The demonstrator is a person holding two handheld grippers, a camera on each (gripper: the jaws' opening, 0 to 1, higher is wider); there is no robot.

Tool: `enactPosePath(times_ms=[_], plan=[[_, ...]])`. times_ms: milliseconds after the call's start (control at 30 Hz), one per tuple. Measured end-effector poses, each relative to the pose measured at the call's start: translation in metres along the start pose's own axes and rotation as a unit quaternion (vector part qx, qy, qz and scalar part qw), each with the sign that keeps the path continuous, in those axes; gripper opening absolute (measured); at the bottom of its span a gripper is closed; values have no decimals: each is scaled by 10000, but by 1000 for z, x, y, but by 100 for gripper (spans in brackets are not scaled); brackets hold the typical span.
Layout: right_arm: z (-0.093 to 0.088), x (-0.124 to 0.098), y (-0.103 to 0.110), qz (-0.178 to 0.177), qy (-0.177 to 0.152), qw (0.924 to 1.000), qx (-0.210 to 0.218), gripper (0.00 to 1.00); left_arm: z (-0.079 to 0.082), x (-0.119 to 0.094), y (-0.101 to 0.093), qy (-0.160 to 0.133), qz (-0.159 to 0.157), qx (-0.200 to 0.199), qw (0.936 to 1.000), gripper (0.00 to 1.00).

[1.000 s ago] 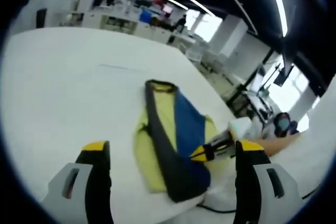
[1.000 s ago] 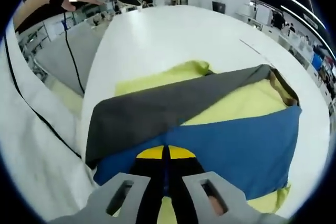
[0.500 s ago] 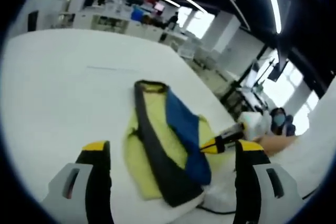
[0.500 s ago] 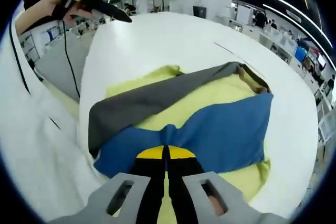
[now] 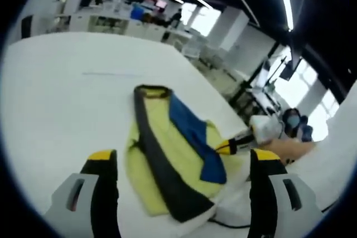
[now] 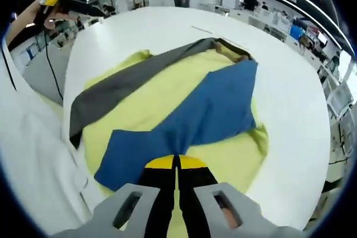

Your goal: Fold the garment on the visible template until the final outline fits inside the template.

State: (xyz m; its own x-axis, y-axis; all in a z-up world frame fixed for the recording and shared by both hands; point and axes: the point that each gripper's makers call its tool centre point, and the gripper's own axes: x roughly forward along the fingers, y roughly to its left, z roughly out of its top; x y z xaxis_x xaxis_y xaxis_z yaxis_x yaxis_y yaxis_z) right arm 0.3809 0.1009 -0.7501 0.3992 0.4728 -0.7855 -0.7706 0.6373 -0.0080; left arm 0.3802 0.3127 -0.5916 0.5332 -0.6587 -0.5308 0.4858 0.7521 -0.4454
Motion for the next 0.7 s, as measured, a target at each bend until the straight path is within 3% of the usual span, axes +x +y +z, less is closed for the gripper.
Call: enactPosePath(times_ms=[267,700], plan=[[-5,9,-2,-36,158,9998,-87,2,-4,-5,6,38,60,-31,10000,95],[12,0,14,166,-200,9996,60,13,-2,-3,9,25,27,-32,10000,95]])
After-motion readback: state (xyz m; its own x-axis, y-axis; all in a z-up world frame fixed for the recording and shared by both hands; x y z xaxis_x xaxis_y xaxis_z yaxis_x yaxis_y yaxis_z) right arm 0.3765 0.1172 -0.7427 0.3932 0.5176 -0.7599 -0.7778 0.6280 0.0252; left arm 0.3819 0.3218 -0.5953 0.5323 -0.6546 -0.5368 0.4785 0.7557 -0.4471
